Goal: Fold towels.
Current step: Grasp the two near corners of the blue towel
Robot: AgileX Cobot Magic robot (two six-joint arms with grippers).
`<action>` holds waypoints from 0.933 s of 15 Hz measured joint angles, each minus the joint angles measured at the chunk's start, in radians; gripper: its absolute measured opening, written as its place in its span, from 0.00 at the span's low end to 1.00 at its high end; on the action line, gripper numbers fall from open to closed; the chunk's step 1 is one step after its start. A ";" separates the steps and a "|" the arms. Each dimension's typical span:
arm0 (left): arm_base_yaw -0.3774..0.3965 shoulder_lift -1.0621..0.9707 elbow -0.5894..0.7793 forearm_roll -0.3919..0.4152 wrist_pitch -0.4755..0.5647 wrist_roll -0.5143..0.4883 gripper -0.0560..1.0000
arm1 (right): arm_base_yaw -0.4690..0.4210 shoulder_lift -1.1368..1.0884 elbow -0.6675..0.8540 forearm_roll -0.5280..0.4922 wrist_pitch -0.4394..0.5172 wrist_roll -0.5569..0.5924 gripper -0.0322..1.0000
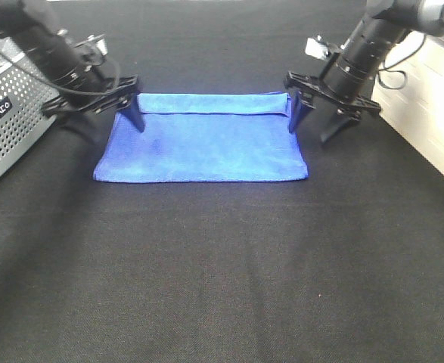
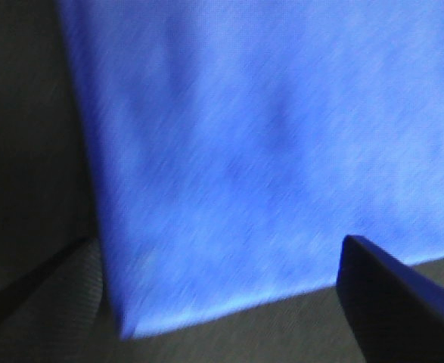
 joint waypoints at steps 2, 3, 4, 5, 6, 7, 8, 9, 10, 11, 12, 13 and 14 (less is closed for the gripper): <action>0.028 -0.049 0.129 0.004 -0.026 -0.022 0.81 | 0.000 -0.072 0.124 0.005 -0.025 -0.017 0.62; 0.036 -0.058 0.153 0.005 -0.035 -0.014 0.81 | 0.000 -0.109 0.185 0.008 -0.065 -0.025 0.62; 0.039 -0.061 0.160 0.005 -0.041 -0.008 0.81 | 0.000 -0.131 0.239 0.012 -0.095 -0.028 0.62; 0.039 -0.063 0.161 0.005 -0.044 0.008 0.81 | 0.000 -0.138 0.272 0.020 -0.120 -0.033 0.62; 0.034 -0.066 0.162 0.005 -0.069 0.019 0.81 | 0.000 -0.138 0.307 0.024 -0.155 -0.040 0.62; 0.029 -0.066 0.162 0.005 -0.087 0.027 0.81 | 0.000 -0.138 0.324 0.027 -0.177 -0.047 0.62; 0.020 -0.066 0.162 0.005 -0.102 0.028 0.81 | 0.000 -0.138 0.327 0.036 -0.193 -0.055 0.62; 0.013 -0.066 0.164 0.005 -0.120 0.030 0.81 | 0.000 -0.138 0.328 0.065 -0.206 -0.078 0.62; 0.009 -0.066 0.164 0.005 -0.140 0.030 0.81 | 0.000 -0.138 0.328 0.097 -0.222 -0.100 0.62; 0.008 -0.063 0.164 0.005 -0.150 0.030 0.81 | 0.000 -0.138 0.329 0.121 -0.238 -0.114 0.62; 0.008 -0.063 0.164 0.005 -0.150 0.030 0.81 | 0.000 -0.138 0.329 0.121 -0.238 -0.114 0.62; 0.008 -0.050 0.164 0.005 -0.163 0.028 0.81 | 0.000 -0.131 0.329 0.140 -0.250 -0.130 0.62; 0.007 -0.036 0.164 -0.002 -0.173 0.027 0.81 | 0.000 -0.117 0.329 0.143 -0.253 -0.130 0.62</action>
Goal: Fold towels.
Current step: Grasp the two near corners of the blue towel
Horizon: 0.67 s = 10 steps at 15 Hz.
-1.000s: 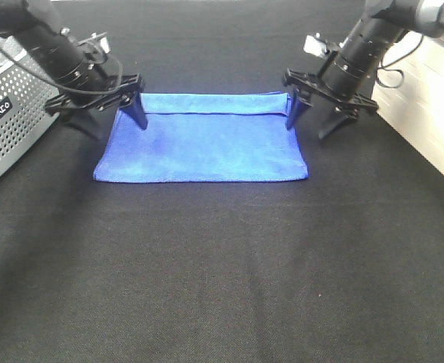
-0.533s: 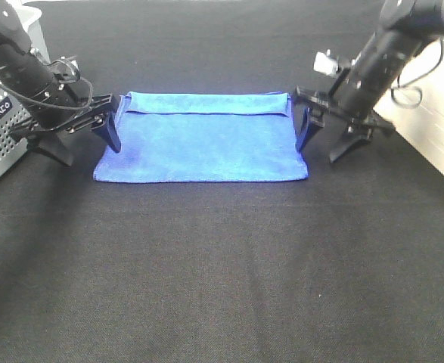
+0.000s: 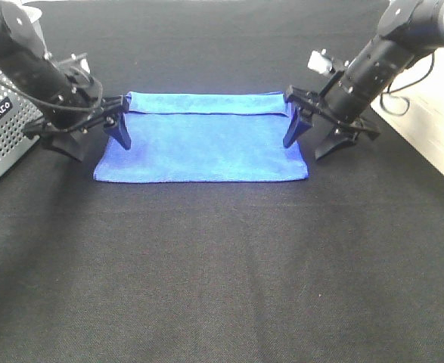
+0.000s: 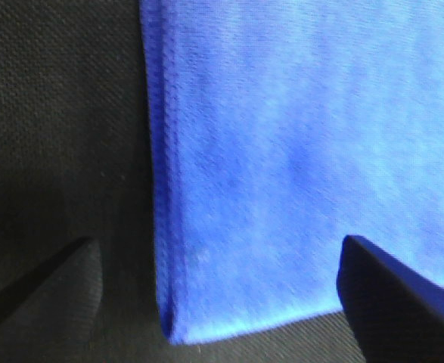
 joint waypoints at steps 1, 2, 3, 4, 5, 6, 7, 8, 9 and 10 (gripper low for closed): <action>-0.001 0.017 0.000 -0.014 -0.004 0.000 0.81 | 0.000 0.020 0.000 0.002 -0.002 -0.001 0.62; -0.004 0.031 0.000 -0.026 -0.015 0.002 0.81 | -0.001 0.035 0.000 0.019 -0.006 -0.010 0.62; -0.008 0.038 0.000 -0.039 -0.024 0.004 0.81 | -0.001 0.041 0.000 0.039 -0.012 -0.026 0.62; -0.008 0.043 -0.001 -0.049 -0.026 0.004 0.81 | -0.001 0.045 -0.001 0.068 -0.014 -0.038 0.62; -0.008 0.047 -0.004 -0.054 -0.025 0.005 0.80 | -0.001 0.054 -0.001 0.098 -0.018 -0.051 0.60; -0.008 0.051 -0.005 -0.059 -0.025 0.006 0.74 | -0.001 0.064 -0.001 0.122 -0.019 -0.052 0.50; -0.008 0.055 -0.005 -0.064 -0.026 0.006 0.63 | -0.001 0.068 -0.001 0.124 -0.022 -0.052 0.37; -0.008 0.059 -0.005 -0.070 -0.025 0.006 0.47 | -0.001 0.072 -0.001 0.124 -0.027 -0.049 0.22; -0.010 0.067 -0.005 -0.069 -0.011 0.006 0.26 | -0.001 0.078 -0.001 0.126 -0.029 -0.043 0.09; -0.011 0.068 -0.005 -0.061 0.002 0.006 0.08 | -0.001 0.078 -0.001 0.126 -0.028 -0.041 0.03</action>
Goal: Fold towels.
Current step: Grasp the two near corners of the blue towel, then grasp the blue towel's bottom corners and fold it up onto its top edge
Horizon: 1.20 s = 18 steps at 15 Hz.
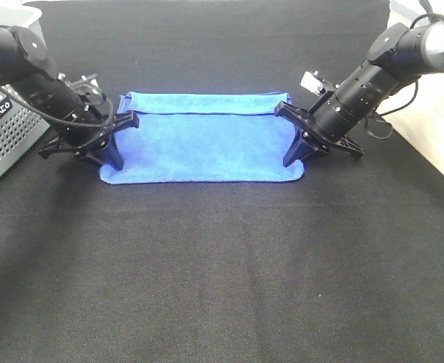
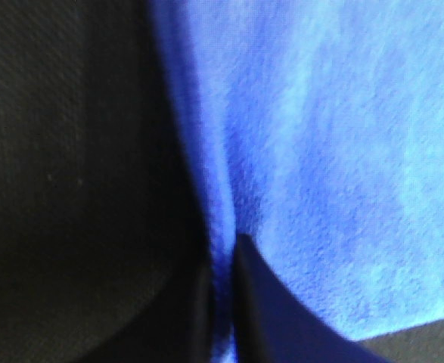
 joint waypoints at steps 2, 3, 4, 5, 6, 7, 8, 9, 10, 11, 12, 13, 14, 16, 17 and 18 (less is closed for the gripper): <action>-0.001 0.000 0.000 0.009 0.023 -0.002 0.06 | 0.000 0.000 0.000 0.000 0.003 0.008 0.03; -0.001 -0.002 0.000 0.025 0.047 -0.003 0.06 | 0.000 -0.001 0.000 -0.006 0.011 0.018 0.03; -0.001 -0.010 0.000 0.053 0.079 -0.004 0.06 | 0.000 -0.006 0.000 -0.013 0.021 0.020 0.03; -0.002 -0.019 0.005 0.077 0.114 -0.006 0.06 | 0.000 -0.020 0.006 -0.020 0.041 0.023 0.03; -0.003 -0.033 0.025 0.094 0.131 -0.006 0.06 | 0.000 -0.047 0.032 -0.025 0.051 0.023 0.03; -0.003 -0.063 0.066 0.101 0.134 -0.006 0.06 | 0.000 -0.088 0.088 -0.025 0.046 0.023 0.03; -0.003 -0.106 0.128 0.104 0.132 -0.006 0.06 | 0.000 -0.138 0.158 -0.025 0.025 0.022 0.03; -0.004 -0.154 0.203 0.104 0.124 -0.003 0.06 | 0.000 -0.182 0.249 -0.025 -0.002 0.014 0.03; -0.007 -0.198 0.278 0.104 0.110 -0.001 0.06 | 0.001 -0.224 0.336 -0.025 -0.032 0.003 0.03; -0.014 -0.246 0.356 0.103 0.091 0.001 0.06 | 0.001 -0.274 0.431 -0.023 -0.064 -0.012 0.03; -0.025 -0.301 0.444 0.102 0.060 0.004 0.06 | 0.001 -0.319 0.514 -0.020 -0.090 -0.021 0.03; -0.041 -0.378 0.560 0.099 0.005 0.006 0.06 | 0.001 -0.392 0.641 -0.011 -0.132 -0.042 0.03; -0.052 -0.423 0.624 0.094 -0.025 0.006 0.06 | 0.001 -0.431 0.705 -0.008 -0.158 -0.048 0.03; -0.060 -0.488 0.715 0.091 -0.065 0.005 0.06 | 0.001 -0.489 0.785 -0.005 -0.188 -0.061 0.03; -0.061 -0.505 0.740 0.091 -0.076 0.005 0.06 | 0.001 -0.513 0.799 -0.005 -0.195 -0.064 0.03; -0.061 -0.509 0.740 0.090 -0.081 0.004 0.06 | 0.001 -0.525 0.798 -0.004 -0.200 -0.065 0.03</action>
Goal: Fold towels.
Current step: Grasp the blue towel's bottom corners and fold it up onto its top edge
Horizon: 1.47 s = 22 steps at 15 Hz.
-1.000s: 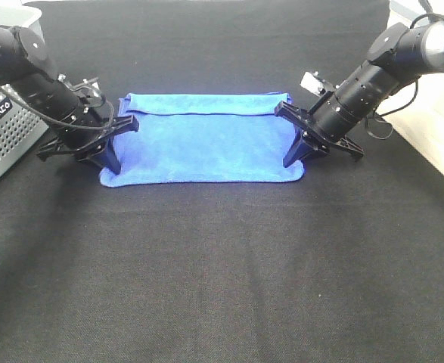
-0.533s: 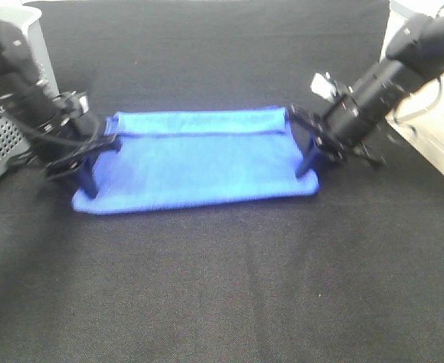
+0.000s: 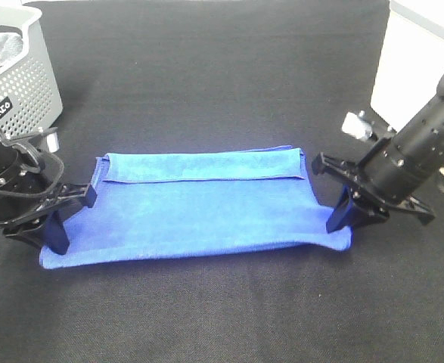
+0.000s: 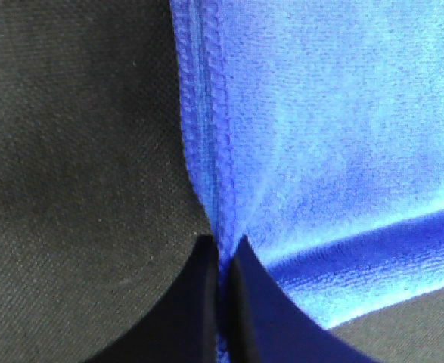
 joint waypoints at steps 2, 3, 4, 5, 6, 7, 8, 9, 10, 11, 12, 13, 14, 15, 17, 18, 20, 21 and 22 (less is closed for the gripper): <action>0.000 -0.001 -0.003 0.000 -0.003 -0.007 0.06 | 0.000 -0.009 -0.002 0.000 -0.001 -0.007 0.03; 0.000 -0.001 -0.014 0.001 -0.010 -0.023 0.06 | 0.000 -0.009 -0.016 0.000 -0.001 -0.018 0.03; 0.000 -0.001 -0.033 0.003 -0.017 -0.041 0.06 | 0.000 -0.009 -0.043 -0.001 -0.001 -0.024 0.03; 0.000 -0.001 -0.064 0.007 -0.025 -0.054 0.06 | 0.000 -0.007 -0.076 -0.002 -0.001 -0.024 0.03; 0.002 0.001 -0.118 0.012 -0.026 -0.060 0.06 | 0.000 0.005 -0.118 -0.005 0.000 -0.024 0.03; 0.007 0.009 -0.175 0.020 -0.026 -0.070 0.06 | 0.000 0.039 -0.202 -0.019 0.016 -0.025 0.03; 0.014 0.025 -0.221 0.023 -0.025 -0.081 0.06 | 0.000 0.065 -0.256 -0.027 0.031 -0.025 0.03; 0.018 0.051 -0.267 0.031 -0.024 -0.085 0.06 | 0.000 0.094 -0.313 -0.029 0.038 -0.025 0.03; 0.019 0.085 -0.316 0.037 -0.023 -0.089 0.06 | 0.000 0.127 -0.371 -0.031 0.053 -0.025 0.03; 0.019 0.116 -0.365 0.042 -0.023 -0.089 0.06 | 0.000 0.162 -0.432 -0.033 0.058 -0.025 0.03; 0.019 0.161 -0.424 0.049 -0.023 -0.090 0.06 | 0.000 0.195 -0.489 -0.037 0.059 -0.025 0.03; 0.019 0.199 -0.470 0.055 -0.022 -0.091 0.06 | 0.000 0.228 -0.536 -0.038 0.059 -0.024 0.03; 0.027 0.256 -0.534 0.057 -0.019 -0.101 0.06 | 0.000 0.284 -0.597 -0.040 0.059 -0.024 0.03; 0.029 0.291 -0.573 0.059 -0.017 -0.105 0.07 | 0.000 0.313 -0.628 -0.045 0.059 -0.023 0.03; 0.030 0.353 -0.636 0.060 -0.013 -0.104 0.18 | 0.000 0.374 -0.657 -0.052 0.058 -0.017 0.08; 0.030 0.353 -0.636 0.060 -0.013 -0.104 0.18 | 0.000 0.374 -0.657 -0.052 0.058 -0.017 0.08; 0.030 0.375 -0.647 0.060 -0.010 -0.104 0.48 | 0.000 0.390 -0.658 -0.056 0.056 -0.015 0.33; 0.030 0.378 -0.647 0.061 -0.010 -0.104 0.64 | 0.000 0.389 -0.658 -0.058 0.053 -0.007 0.55; 0.030 0.379 -0.648 0.070 -0.008 -0.104 0.78 | 0.000 0.385 -0.660 -0.061 0.053 0.001 0.74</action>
